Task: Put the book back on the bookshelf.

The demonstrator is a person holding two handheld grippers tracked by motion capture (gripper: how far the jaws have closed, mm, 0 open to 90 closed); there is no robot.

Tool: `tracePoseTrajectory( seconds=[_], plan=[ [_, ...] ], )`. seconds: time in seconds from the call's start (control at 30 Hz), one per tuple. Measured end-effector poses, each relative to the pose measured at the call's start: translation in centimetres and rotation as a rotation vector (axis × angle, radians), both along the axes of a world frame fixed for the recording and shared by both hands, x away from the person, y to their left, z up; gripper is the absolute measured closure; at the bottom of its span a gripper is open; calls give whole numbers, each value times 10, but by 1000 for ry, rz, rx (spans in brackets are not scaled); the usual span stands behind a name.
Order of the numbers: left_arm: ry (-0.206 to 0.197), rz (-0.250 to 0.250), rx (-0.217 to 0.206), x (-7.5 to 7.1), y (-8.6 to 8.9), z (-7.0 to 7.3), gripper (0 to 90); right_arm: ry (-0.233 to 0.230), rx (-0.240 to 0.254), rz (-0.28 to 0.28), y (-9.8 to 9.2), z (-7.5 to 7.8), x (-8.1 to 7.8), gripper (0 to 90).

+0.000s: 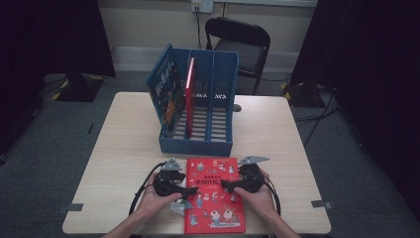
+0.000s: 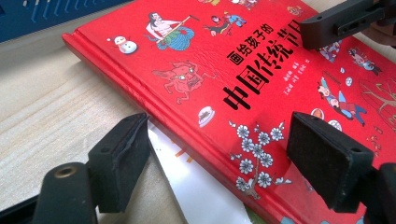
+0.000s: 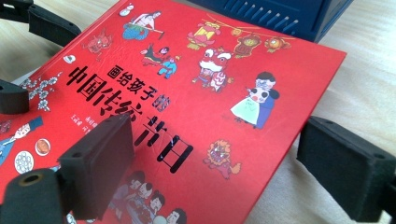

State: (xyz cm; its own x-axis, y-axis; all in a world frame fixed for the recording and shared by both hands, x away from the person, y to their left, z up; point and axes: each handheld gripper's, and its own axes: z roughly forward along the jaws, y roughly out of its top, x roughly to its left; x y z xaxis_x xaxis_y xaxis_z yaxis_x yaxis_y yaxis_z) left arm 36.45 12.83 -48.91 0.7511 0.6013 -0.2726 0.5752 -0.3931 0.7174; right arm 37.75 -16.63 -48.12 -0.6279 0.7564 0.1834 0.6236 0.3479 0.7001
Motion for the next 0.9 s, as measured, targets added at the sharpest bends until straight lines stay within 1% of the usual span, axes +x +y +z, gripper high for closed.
tracePoseTrajectory(
  seconds=[0.07,0.17,0.23,0.33,0.43,0.5,0.6,0.67,0.77,0.8,0.9],
  plan=[
    [4,-2,-11,1,1,0,214,-24,4,-1,-1,3,-1,141],
    [1,-2,-26,1,2,1,218,-72,32,-2,-1,12,-4,160],
    [-6,-4,-27,1,2,1,220,-80,51,4,-1,17,-4,159],
    [-7,-4,-31,2,2,1,220,-74,51,16,2,19,-1,149],
    [-7,-6,-30,2,2,2,219,-57,25,32,8,16,2,128],
    [-8,-6,-35,3,2,2,219,-43,34,38,12,16,6,128],
    [-6,-7,-46,3,3,2,220,-44,38,47,17,18,10,125],
    [-12,-8,-40,3,2,2,219,-47,36,49,19,19,12,126],
    [-12,0,-31,3,1,2,218,-35,34,46,18,16,12,130],
    [-2,14,-42,3,1,2,225,-38,34,51,17,16,11,134],
    [1,16,-42,5,2,2,229,-64,27,64,17,19,10,149]
  ],
)
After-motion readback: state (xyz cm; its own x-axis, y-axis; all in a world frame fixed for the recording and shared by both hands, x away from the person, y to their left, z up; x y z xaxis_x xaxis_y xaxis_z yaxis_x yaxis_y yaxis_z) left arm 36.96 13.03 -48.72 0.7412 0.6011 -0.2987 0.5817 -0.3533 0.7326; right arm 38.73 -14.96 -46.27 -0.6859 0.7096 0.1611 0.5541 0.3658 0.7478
